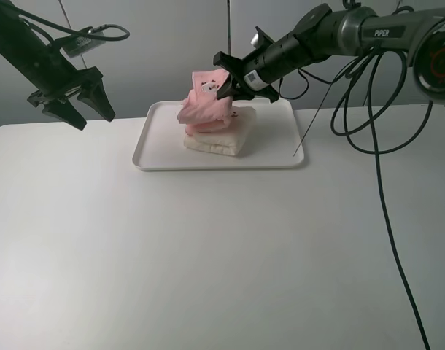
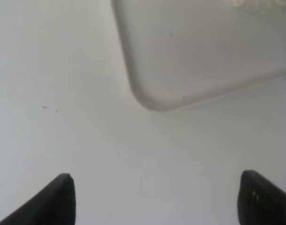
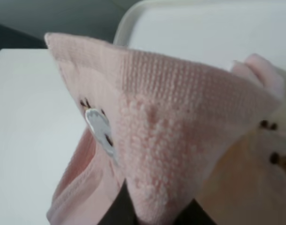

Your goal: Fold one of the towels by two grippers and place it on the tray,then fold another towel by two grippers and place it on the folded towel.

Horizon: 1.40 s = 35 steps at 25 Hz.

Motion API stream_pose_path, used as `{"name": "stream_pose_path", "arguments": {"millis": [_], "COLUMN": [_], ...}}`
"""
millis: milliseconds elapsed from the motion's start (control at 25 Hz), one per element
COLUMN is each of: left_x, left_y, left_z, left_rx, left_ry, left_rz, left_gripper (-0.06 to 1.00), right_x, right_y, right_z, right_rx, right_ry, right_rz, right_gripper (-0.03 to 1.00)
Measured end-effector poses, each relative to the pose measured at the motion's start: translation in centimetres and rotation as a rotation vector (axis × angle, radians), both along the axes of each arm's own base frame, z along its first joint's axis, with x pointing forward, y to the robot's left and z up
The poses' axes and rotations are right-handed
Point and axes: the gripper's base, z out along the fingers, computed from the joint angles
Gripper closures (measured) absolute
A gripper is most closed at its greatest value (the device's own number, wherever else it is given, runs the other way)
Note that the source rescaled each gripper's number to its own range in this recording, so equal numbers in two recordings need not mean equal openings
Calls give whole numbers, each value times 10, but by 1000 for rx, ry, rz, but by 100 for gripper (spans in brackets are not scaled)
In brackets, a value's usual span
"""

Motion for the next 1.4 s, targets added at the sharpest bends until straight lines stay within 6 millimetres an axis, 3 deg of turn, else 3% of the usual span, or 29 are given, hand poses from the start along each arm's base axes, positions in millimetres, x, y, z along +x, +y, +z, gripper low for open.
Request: {"name": "stream_pose_path", "arguments": {"millis": [200,280,360,520,560,680,760,880,1040,1120,1240,1400], "left_x": [0,0,0,0,0,0,0,0,-6,-13,-26,-60], "left_y": [-2,-2,-2,-2,-2,-4,-4,-5,-6,-6,-6,-5], "left_z": [1,1,1,1,1,2,2,5,33,55,86,109], "left_rx": [-20,-20,-22,-24,-28,-44,-48,-57,-70,-68,-64,-46], "left_ry": [0,0,0,0,0,1,1,-6,-73,-135,-214,-285], "left_rz": [6,6,6,7,8,11,12,15,18,0,-21,-18], "left_gripper": [4,4,4,4,4,4,4,4,4,4,4,4], "right_x": [2,2,1,-5,-5,-4,-2,-10,-37,-53,-77,-122], "right_y": [-12,-12,-12,-9,-11,-27,-44,-75,-107,-117,-128,-140], "right_z": [-17,-17,-17,-16,-14,9,40,108,185,205,209,184], "right_rx": [-85,-83,-80,-51,-48,-76,-128,-245,-407,-501,-594,-674], "right_ry": [28,42,57,114,119,85,19,-131,-272,-294,-252,-178], "right_rz": [-12,-14,-13,22,26,29,8,-33,-56,-56,-42,-22], "right_gripper": [89,83,65,9,2,-3,-3,-3,-3,-3,-3,-3]}}
